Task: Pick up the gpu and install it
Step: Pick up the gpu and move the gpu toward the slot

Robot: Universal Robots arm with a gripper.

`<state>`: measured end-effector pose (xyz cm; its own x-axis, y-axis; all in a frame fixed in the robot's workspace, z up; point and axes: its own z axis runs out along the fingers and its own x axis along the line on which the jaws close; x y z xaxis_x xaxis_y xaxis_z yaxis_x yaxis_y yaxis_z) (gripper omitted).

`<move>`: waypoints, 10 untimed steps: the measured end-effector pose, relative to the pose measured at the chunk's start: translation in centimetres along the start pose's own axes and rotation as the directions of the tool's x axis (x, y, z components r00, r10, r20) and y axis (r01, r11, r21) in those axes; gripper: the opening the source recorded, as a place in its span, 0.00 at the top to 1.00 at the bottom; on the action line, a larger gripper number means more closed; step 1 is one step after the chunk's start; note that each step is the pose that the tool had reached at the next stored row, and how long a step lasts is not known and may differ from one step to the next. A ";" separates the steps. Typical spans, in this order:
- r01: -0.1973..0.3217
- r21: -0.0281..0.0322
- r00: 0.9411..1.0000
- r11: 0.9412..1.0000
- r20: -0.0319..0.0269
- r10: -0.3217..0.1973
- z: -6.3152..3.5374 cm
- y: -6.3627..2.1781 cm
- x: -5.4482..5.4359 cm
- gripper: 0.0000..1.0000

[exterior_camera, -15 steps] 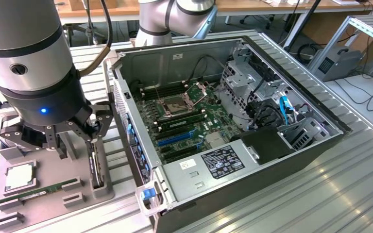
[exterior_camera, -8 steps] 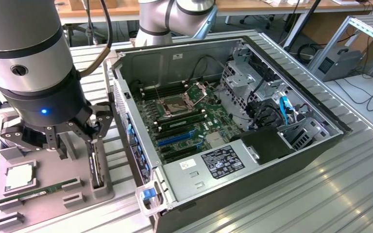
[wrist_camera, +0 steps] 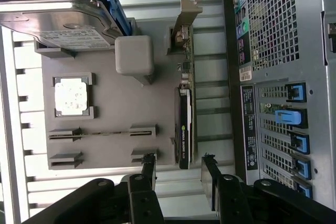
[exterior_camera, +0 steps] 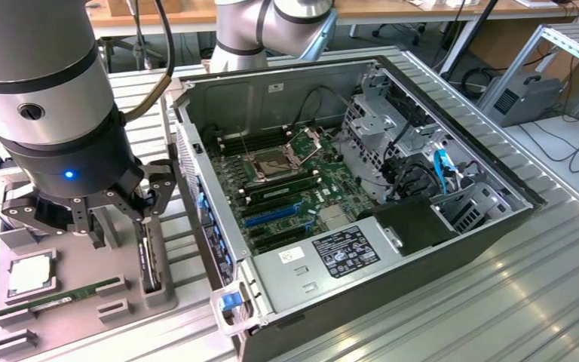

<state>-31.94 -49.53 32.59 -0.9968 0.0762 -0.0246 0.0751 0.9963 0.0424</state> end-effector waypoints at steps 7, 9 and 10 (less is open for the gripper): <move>0.000 0.000 1.000 1.000 0.000 0.000 0.13 -0.01 0.0 0.52; 0.000 0.000 1.000 1.000 0.000 0.000 0.16 -0.01 0.0 0.52; 0.000 0.000 1.000 1.000 0.000 0.000 0.18 -0.01 0.0 0.52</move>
<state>-31.95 -49.54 32.41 -0.9968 0.0762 -0.0246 0.0751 0.9963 0.0424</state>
